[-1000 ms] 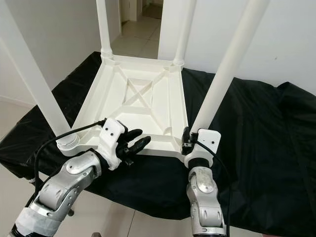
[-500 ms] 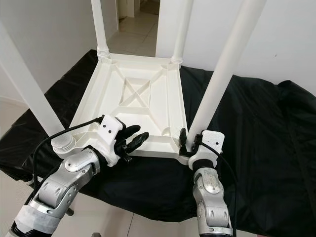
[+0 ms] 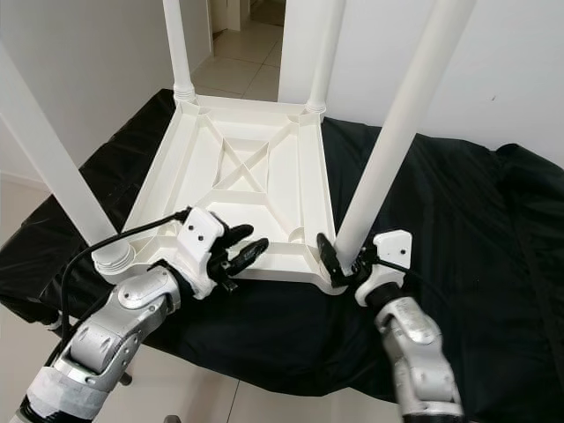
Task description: Building children table
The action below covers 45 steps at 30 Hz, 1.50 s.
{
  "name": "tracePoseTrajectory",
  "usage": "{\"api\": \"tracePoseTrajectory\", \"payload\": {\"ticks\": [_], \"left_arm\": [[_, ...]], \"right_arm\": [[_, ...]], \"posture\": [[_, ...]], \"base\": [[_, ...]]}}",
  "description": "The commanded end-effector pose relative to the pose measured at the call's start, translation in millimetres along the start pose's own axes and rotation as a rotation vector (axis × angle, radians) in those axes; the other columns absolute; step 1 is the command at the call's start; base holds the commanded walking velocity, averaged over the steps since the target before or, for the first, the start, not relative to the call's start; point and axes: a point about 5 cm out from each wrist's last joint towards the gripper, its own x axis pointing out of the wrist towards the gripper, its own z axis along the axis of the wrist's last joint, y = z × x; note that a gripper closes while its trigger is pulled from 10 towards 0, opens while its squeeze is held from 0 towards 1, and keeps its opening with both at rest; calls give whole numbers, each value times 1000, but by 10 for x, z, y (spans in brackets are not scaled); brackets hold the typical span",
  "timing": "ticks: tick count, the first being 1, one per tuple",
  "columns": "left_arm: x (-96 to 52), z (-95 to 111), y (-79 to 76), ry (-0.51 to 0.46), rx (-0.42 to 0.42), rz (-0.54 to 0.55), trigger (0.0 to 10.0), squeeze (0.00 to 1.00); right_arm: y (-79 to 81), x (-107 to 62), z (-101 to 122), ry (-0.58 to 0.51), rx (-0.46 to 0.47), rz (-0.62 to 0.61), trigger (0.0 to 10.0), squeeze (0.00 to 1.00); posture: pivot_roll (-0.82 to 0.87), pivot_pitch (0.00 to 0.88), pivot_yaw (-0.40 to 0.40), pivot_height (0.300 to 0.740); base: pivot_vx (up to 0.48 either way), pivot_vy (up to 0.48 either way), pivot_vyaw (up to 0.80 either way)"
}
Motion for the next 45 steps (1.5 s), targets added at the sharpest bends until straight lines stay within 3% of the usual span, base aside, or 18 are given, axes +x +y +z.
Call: {"api": "tracePoseTrajectory", "payload": {"ticks": [1,4,7,8,9,10,12,13,14,15,16,17,27,34,35,38,39,45], "left_arm": [[-8,-19,-58,5,6,-73,10000,0],[1,-22,-62,4,9,-74,10000,0],[13,-19,-72,2,9,-76,10000,0],[16,-20,-84,2,7,-82,10000,0],[17,-25,-99,4,6,-88,10000,0],[16,-28,-108,5,6,-92,10000,0],[16,-28,-108,5,6,-92,10000,0],[15,-35,-128,9,11,-103,10000,0],[15,-35,-128,9,11,-103,10000,0],[14,-36,-134,10,14,-106,10000,0],[12,-44,-140,14,17,-108,10000,0],[9,-52,-146,18,19,-110,10000,0],[8,-99,-174,44,38,-125,10000,0],[32,-107,-114,52,25,-105,10000,0],[35,-112,-110,54,24,-104,10000,0],[36,-129,-107,68,21,-111,10000,0],[27,-158,-104,85,-20,-121,10000,1000],[19,-128,-97,86,-76,-143,10000,1000]], "right_arm": [[-55,1,-8,3,21,27,10000,0],[-87,44,-24,15,25,74,10000,0],[-92,90,-24,22,18,116,9373,0],[-85,116,-25,30,10,143,8510,0],[-77,139,-29,40,-5,167,8510,0],[-72,151,-33,47,-15,182,7255,0],[-72,151,-33,47,-15,182,7255,0],[-68,164,-50,58,-22,211,4784,0],[-68,164,-50,58,-22,211,4784,0],[-72,166,-58,59,-22,223,2118,0],[-73,166,-66,62,-22,231,2118,0],[-76,164,-70,62,-20,233,0,0],[-93,138,-130,64,30,200,0,0],[8,108,-162,59,50,100,0,0],[33,108,-179,66,48,72,10000,0],[76,111,-191,67,46,46,10000,0],[117,110,-200,60,46,-4,10000,0],[131,55,-223,45,55,-229,10000,0]], "posture": [[-53,0,-55,740],[-54,0,-54,740],[-51,0,-57,740],[-50,0,-59,740],[-50,0,-59,740],[-50,0,-59,740],[-50,0,-59,740],[-45,0,-64,740],[-45,0,-64,740],[-45,0,-64,740],[-44,0,-66,740],[-43,0,-67,740],[-53,0,-62,740],[-53,0,-64,740],[-47,0,-63,740],[-47,0,-63,740],[-37,0,-69,740],[-22,0,-64,740]], "base": [[0,0,0],[0,0,0],[0,0,0],[0,0,0],[0,0,0],[0,0,0],[0,0,0],[0,0,0],[0,0,0],[0,0,0],[0,0,0],[0,0,0],[0,0,0],[0,0,0],[0,0,0],[0,0,0],[0,0,0],[0,0,0]]}}
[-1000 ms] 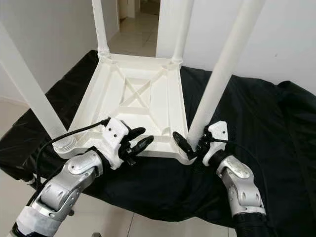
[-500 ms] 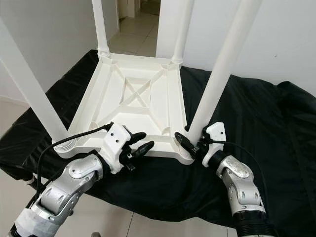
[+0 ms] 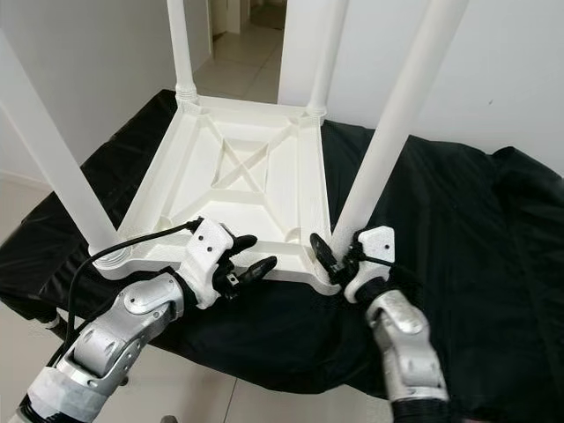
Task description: Building children table
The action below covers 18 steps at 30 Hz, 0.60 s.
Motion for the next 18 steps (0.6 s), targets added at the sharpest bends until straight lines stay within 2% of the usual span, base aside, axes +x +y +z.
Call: {"api": "tracePoseTrajectory", "payload": {"ticks": [1,2,5,6,8,9,10,12,16,18], "left_arm": [[4,23,-27,11,7,-91,10000,1000],[3,22,-13,18,25,-89,10000,855],[0,20,-7,22,37,-90,10000,855],[10,20,7,22,27,-82,10000,0],[19,38,26,12,5,-75,10000,0],[19,38,26,12,5,-75,10000,0],[28,44,39,12,12,-67,10000,0],[33,47,45,12,21,-63,10000,0],[49,67,75,7,24,-45,10000,0],[70,84,110,3,48,-14,10000,0]], "right_arm": [[-89,-80,-106,56,19,-129,10000,0],[-79,-95,-118,56,12,-167,10000,0],[-70,-103,-124,57,6,-188,10000,0],[-61,-116,-140,56,4,-247,10000,0],[-26,-135,-174,56,30,-359,10000,0],[-26,-135,-174,56,30,-359,10000,0],[9,-127,-192,54,52,-423,10000,0],[33,-119,-201,54,66,-459,10000,0],[127,-45,-185,47,86,-470,10000,0],[219,29,-154,34,97,-429,10000,0]], "posture": [[-25,0,-59,740],[-28,0,-56,740],[-28,0,-56,740],[-26,0,-52,740],[-24,0,-46,740],[-24,0,-46,740],[-25,0,-40,740],[-25,0,-40,740],[-28,0,-32,740],[-29,0,-32,740]], "base": [[0,0,0],[0,0,0],[0,0,0],[0,0,0],[0,0,0],[0,0,0],[0,0,0],[0,0,0],[0,0,0],[0,0,0]]}}
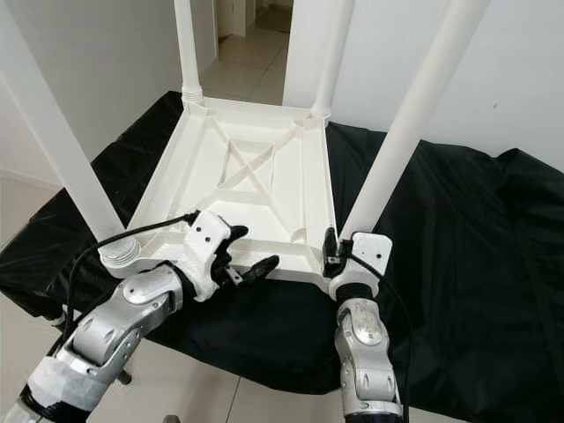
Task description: Building children table
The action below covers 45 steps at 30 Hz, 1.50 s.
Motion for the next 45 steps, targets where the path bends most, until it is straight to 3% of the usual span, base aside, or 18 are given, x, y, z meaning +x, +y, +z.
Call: {"api": "tracePoseTrajectory", "payload": {"ticks": [1,2,3,4,5,15,24,25,28,29,30,37,45], "left_arm": [[22,13,8,-3,23,-24,10000,0],[25,13,11,-2,25,-21,10000,0],[33,3,19,4,8,-16,10000,0],[38,-6,24,8,-5,-13,10000,0],[44,-12,28,12,-14,-8,10000,0],[56,-26,31,16,-30,21,10000,0],[31,-29,-45,-24,-12,-9,10000,0],[22,-40,-87,-18,40,-32,10000,0],[16,-50,-108,-9,76,-42,10000,0],[11,-58,-126,-3,98,-50,10000,0],[0,-61,-153,-6,102,-69,10000,0],[-17,-69,-188,1,50,-121,10000,0],[-47,-63,-205,4,46,-135,10000,0]], "right_arm": [[31,-14,-130,73,36,-28,10000,0],[40,-14,-129,73,36,-25,10000,0],[51,-6,-109,61,33,-6,10000,800],[55,0,-94,52,31,6,10000,800],[55,5,-87,48,36,8,10000,1000],[28,56,-19,-3,13,64,10000,1000],[-45,59,109,-65,27,242,10000,1000],[-124,67,109,-58,-8,311,10000,1000],[-158,72,113,-55,-15,337,10000,1000],[-188,78,120,-57,-23,360,10000,714],[-211,77,130,-55,-24,411,10000,0],[-337,142,105,10,-71,640,10000,0],[-419,244,67,64,-115,732,9843,0]], "posture": [[-29,0,-32,740],[-29,0,-32,740],[-32,0,-35,740],[-32,0,-35,740],[-34,0,-36,740],[-33,0,-63,740],[-36,0,-84,740],[-30,0,-100,740],[-29,0,-102,740],[-27,0,-102,740],[-26,0,-104,740],[-13,0,-100,740],[8,0,-94,740]], "base": [[0,0,0],[0,0,0],[0,0,0],[0,0,0],[0,0,0],[0,0,0],[0,0,0],[0,0,0],[0,0,0],[0,0,0],[0,0,0],[0,0,0],[0,0,0]]}}
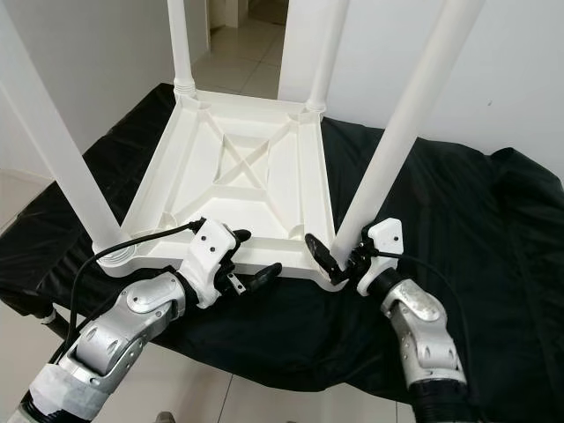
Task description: Building children table
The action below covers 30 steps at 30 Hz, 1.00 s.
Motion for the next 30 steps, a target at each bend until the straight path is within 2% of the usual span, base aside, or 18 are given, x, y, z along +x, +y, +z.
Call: {"api": "tracePoseTrajectory", "payload": {"ticks": [1,2,3,18,19,27,29,30], "left_arm": [[-10,-19,-77,14,0,-110,10000,0],[-10,-19,-77,14,0,-110,10000,0],[-19,-22,-74,15,4,-110,10000,0],[-4,9,-28,-2,1,-65,10000,0],[-2,8,-21,-2,3,-61,10000,0],[30,24,4,-9,3,-47,10000,0],[55,25,-19,-13,-4,-55,10000,0],[55,25,-19,-13,-4,-55,10000,0]], "right_arm": [[-17,-17,-30,16,1,10,9843,0],[-17,-17,-30,16,1,10,9843,0],[-30,-10,-42,23,5,26,0,0],[-86,-3,-107,48,4,78,0,0],[-82,-5,-106,45,5,70,10000,0],[-55,-6,-92,8,25,19,10000,0],[-17,-18,-78,-25,32,-64,10000,0],[-17,-18,-78,-25,32,-64,10000,0]], "posture": [[8,0,-94,740],[8,0,-94,740],[13,0,-94,740],[7,0,-89,740],[5,0,-88,740],[-13,0,-85,740],[-31,0,-75,740],[-31,0,-75,740]], "base": [[0,0,0],[0,0,0],[0,0,0],[0,0,0],[0,0,0],[0,0,0],[0,0,0],[0,0,0]]}}
